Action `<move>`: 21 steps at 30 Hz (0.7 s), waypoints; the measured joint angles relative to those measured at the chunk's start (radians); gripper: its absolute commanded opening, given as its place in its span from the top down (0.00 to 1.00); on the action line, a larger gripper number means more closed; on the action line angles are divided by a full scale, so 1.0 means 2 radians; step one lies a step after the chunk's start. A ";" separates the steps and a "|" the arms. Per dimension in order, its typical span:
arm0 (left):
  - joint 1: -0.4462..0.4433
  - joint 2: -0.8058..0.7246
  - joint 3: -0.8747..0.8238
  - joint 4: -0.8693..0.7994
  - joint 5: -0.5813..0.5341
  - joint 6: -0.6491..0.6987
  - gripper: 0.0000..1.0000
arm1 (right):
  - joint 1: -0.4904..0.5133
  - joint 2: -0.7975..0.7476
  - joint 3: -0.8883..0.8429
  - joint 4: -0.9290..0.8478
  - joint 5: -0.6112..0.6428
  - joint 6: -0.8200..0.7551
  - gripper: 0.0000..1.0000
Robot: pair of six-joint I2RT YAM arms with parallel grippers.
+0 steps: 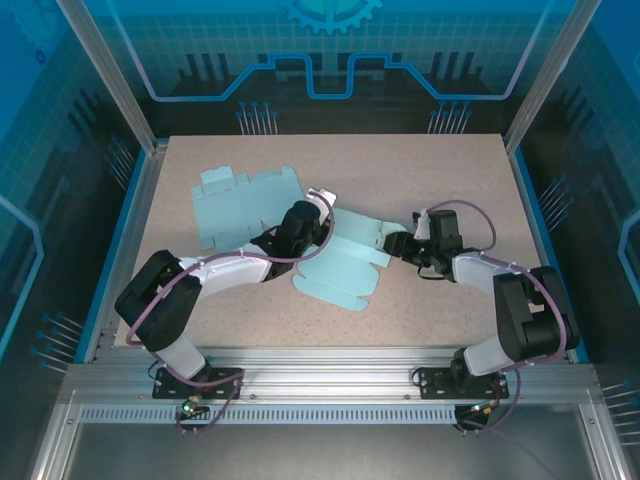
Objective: Fold the paper box
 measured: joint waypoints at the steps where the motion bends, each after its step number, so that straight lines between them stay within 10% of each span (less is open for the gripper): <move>1: 0.000 0.000 0.000 0.000 0.001 0.000 1.00 | 0.000 0.000 0.000 0.000 0.002 -0.003 0.64; 10: 0.001 -0.017 -0.003 -0.003 0.031 0.040 0.99 | 0.015 -0.032 0.017 -0.049 0.049 -0.084 0.98; 21: 0.046 -0.127 -0.006 -0.084 0.145 0.162 0.48 | 0.082 -0.131 0.034 -0.072 0.126 -0.208 1.00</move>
